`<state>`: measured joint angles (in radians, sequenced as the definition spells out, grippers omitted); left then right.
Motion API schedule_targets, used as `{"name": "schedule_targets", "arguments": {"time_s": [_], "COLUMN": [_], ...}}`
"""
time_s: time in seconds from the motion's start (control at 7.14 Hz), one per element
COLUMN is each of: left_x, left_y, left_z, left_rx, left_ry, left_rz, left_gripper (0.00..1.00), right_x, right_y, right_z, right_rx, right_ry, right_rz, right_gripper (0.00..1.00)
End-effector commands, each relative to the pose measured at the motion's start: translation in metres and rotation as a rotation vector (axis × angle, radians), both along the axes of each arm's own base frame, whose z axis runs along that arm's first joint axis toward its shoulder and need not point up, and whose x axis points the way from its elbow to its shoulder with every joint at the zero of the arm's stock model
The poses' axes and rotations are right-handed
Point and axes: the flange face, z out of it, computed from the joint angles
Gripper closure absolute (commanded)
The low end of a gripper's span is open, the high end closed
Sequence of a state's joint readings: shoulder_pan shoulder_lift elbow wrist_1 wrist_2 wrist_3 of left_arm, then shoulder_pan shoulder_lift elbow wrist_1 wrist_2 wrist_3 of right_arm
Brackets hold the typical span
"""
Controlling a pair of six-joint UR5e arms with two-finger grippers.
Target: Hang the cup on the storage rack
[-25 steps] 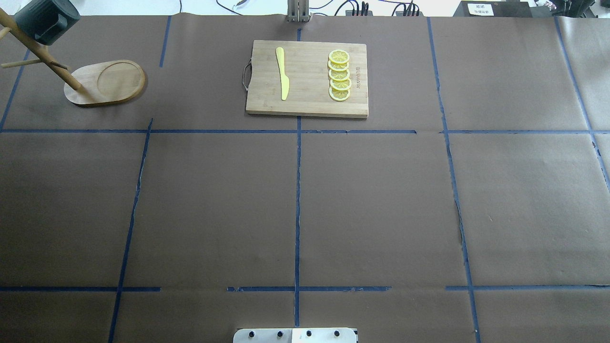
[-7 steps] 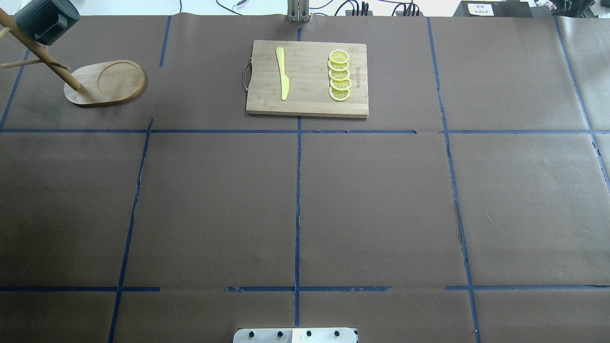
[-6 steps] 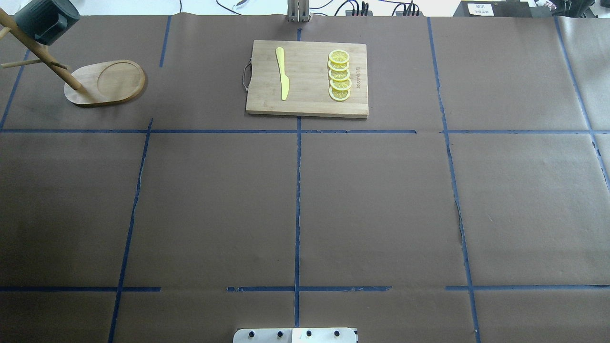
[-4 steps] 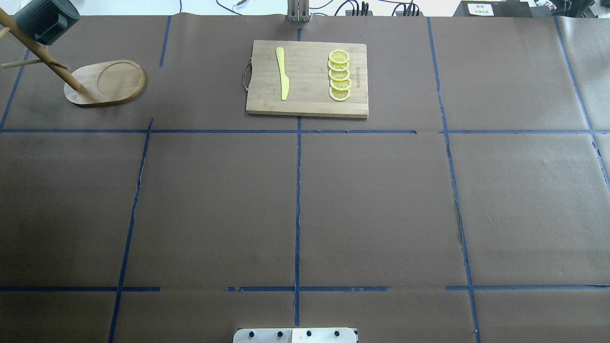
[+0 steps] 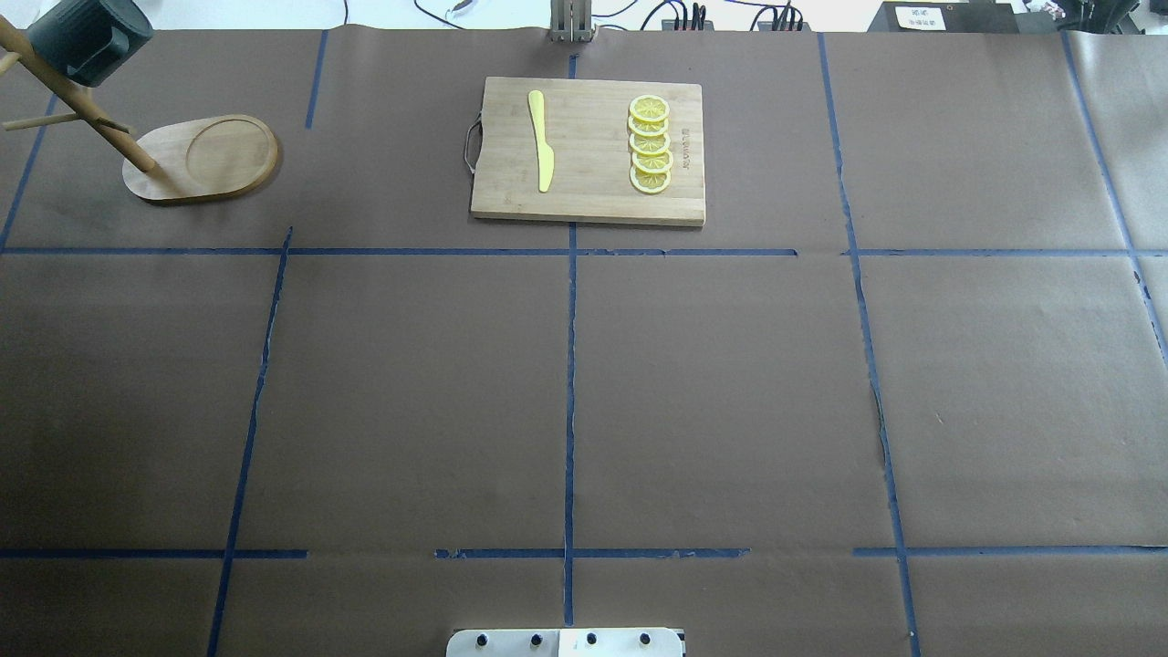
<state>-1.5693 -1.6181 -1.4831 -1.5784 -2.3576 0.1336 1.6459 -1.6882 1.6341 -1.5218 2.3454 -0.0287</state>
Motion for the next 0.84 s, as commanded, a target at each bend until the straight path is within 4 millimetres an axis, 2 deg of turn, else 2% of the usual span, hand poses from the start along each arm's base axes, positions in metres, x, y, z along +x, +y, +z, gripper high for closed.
{"name": "schedule_targets", "arguments": {"time_s": [0.0,0.28,0.56,0.7], "left_x": [0.0,-0.001,-0.002,-0.001], "left_y": [0.003,0.0,0.004,0.004], "left_z": [0.008,-0.005,-0.03,-0.028], "left_rx": [-0.018,-0.018,-0.021,-0.022], "left_ry": [0.002,-0.001,-0.003,-0.007], "left_rz": [0.0,-0.003,-0.003,0.0], "left_gripper": [0.0,0.0,0.0,0.0], "right_x": [-0.002,-0.003,-0.003,-0.003], "right_y": [-0.002,-0.003,-0.003,-0.003], "right_z": [-0.004,-0.004,-0.005,-0.005], "right_rx": [0.005,0.005,0.006,0.008], "right_ry": [-0.03,-0.043,-0.043,-0.042], "right_rz": [0.002,0.002,0.002,0.002], "right_gripper": [0.0,0.0,0.0,0.0]}}
